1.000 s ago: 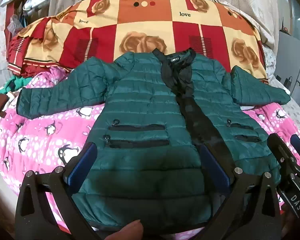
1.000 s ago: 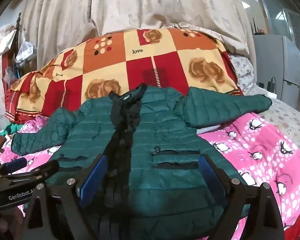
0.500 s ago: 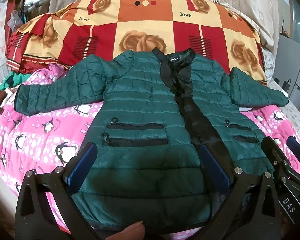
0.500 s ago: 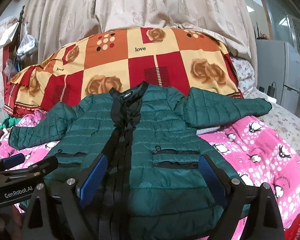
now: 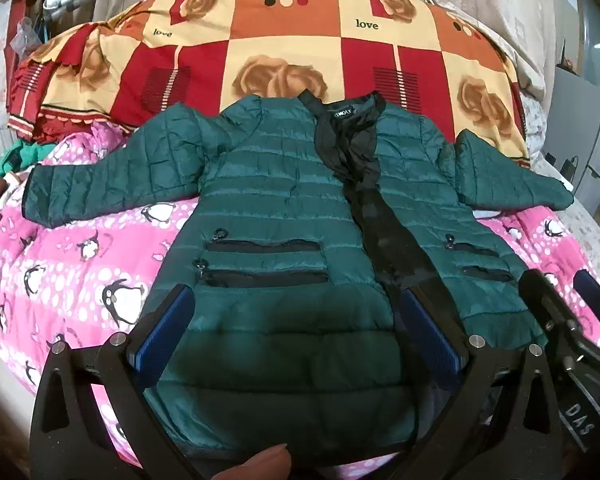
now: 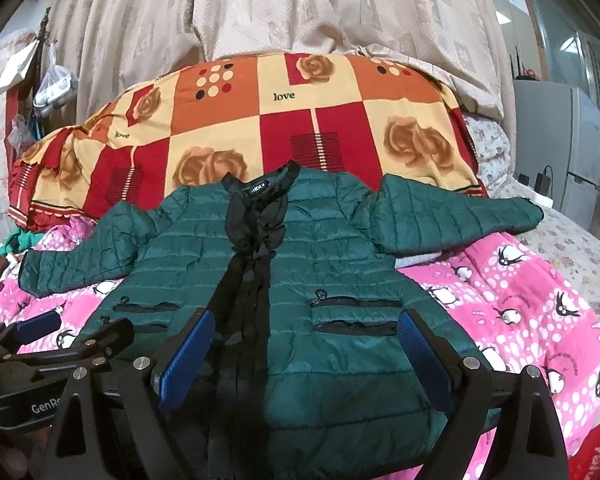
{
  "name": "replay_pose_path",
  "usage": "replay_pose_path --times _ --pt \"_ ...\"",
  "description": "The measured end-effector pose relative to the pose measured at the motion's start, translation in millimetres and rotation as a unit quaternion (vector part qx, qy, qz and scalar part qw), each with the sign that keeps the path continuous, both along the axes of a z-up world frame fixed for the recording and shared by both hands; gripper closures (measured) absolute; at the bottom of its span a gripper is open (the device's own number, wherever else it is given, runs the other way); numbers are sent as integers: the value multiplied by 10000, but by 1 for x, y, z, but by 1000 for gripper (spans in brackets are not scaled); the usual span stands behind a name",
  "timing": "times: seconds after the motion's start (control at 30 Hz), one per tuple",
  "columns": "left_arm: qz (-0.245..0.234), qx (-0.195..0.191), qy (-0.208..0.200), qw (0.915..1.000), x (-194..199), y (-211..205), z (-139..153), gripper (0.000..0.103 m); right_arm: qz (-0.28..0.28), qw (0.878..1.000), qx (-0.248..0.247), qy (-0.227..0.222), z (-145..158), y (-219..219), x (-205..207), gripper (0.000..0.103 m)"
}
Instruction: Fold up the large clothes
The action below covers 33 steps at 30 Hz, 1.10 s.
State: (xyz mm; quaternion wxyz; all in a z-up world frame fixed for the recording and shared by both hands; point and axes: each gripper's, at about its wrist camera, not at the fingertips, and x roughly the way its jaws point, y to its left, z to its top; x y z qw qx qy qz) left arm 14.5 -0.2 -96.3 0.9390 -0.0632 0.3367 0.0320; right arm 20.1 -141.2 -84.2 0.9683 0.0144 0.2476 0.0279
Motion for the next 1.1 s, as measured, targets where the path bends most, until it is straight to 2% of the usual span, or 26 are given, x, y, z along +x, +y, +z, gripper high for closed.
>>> replay_pose_path --times 0.1,0.4,1.1 --pt "-12 -13 -12 10000 0 1 0 0 -142 9996 -253 -14 0 4 -2 12" --pt "-2 -15 22 10000 1 1 -1 0 -183 9994 -224 184 -4 2 3 12" --pt "-11 -54 48 10000 0 1 -3 0 -213 9993 -236 214 -5 -1 5 12"
